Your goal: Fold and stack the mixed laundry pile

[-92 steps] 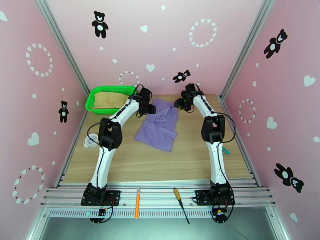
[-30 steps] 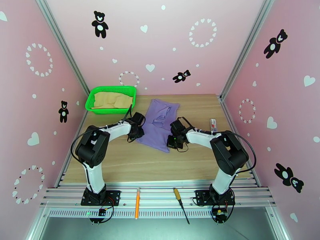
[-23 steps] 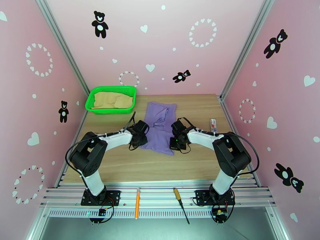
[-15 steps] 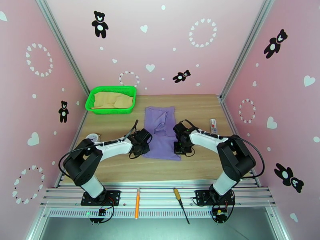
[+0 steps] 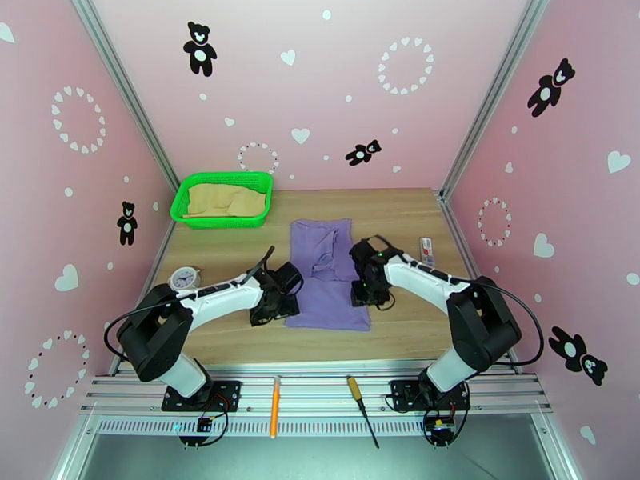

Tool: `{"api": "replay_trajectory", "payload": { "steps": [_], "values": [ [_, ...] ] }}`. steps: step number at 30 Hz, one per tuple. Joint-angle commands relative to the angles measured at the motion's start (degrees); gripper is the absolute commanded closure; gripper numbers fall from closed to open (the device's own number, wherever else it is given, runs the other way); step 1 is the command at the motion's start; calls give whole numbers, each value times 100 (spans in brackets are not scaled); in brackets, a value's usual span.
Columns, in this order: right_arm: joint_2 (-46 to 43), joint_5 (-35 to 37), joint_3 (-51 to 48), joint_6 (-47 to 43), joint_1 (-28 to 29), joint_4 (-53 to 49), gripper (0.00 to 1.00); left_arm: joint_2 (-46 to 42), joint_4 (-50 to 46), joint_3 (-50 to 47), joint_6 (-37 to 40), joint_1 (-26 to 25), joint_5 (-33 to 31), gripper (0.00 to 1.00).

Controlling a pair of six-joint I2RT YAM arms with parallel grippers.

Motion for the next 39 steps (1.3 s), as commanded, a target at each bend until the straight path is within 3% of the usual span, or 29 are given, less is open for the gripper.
{"api": "replay_trajectory", "payload": {
  "steps": [1,6,11,17,22,26,36,39],
  "values": [
    [128,-200,934,-484,-284,-443,54,-32,-621,873,756,423,-344,9],
    [830,-1008,2223,-1106,-1088,-281,51,550,-355,2249,1891,1282,75,18],
    [2300,-2314,3603,-1310,-1793,271,49,1799,281,3667,2572,1898,958,19],
    [3896,-2148,5194,-1200,-2014,48,46,3470,394,5399,3099,2026,1001,22],
    [4698,-2071,6035,-1031,-2024,71,44,4593,105,6597,2991,2126,744,25],
    [5261,-2184,6623,-833,-2017,23,42,4874,173,6881,2915,2184,509,25],
    [5874,-2282,7043,-476,-1945,98,42,5691,-21,7680,2985,2193,955,25],
    [6073,-2328,7261,-393,-1918,59,43,5872,-58,7821,2976,2193,1026,29]
  ]
}}
